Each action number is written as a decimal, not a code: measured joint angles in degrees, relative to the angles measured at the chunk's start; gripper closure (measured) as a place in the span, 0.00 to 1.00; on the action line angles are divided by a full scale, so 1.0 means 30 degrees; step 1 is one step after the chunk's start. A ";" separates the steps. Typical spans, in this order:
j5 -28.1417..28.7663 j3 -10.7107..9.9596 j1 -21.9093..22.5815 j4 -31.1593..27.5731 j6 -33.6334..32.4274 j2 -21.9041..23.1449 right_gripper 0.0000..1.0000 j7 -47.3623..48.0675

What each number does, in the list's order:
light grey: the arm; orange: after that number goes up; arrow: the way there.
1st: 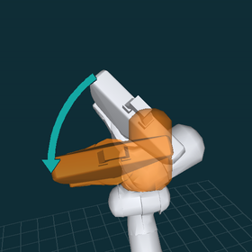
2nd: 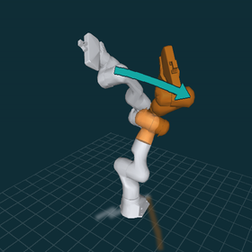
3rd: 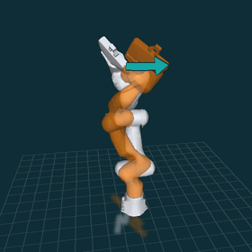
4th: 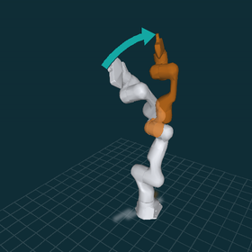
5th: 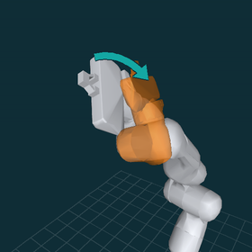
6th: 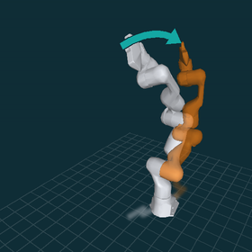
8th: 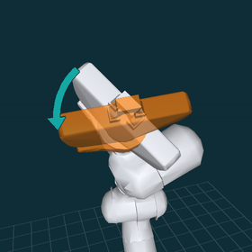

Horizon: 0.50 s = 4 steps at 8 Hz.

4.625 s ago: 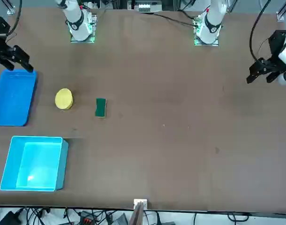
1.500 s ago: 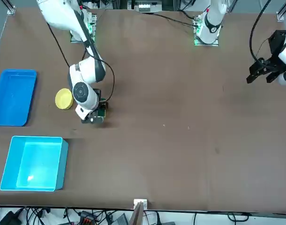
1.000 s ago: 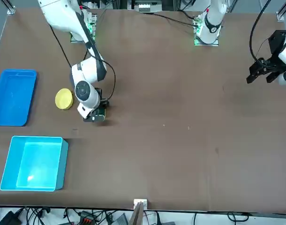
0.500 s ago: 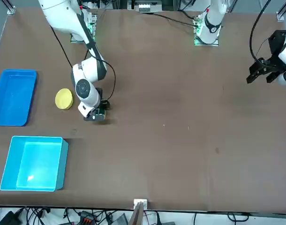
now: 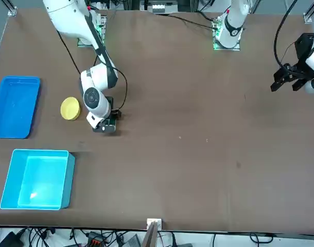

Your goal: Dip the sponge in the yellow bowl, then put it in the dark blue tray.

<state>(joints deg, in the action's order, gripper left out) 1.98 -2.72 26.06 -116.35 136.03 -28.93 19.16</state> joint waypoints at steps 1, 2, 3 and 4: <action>0.0001 0.0000 -0.0001 0.0000 0.0000 -0.0070 0.04 0.0007; 0.0016 -0.0002 -0.0004 0.0006 0.0000 -0.0068 0.10 0.0012; 0.0040 0.0002 -0.0005 0.0027 -0.0013 -0.0035 0.17 0.0012; 0.0049 -0.0003 -0.0021 0.0050 -0.0199 0.0049 0.25 0.0012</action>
<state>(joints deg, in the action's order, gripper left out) 2.13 -2.73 26.00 -116.20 135.43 -28.79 19.20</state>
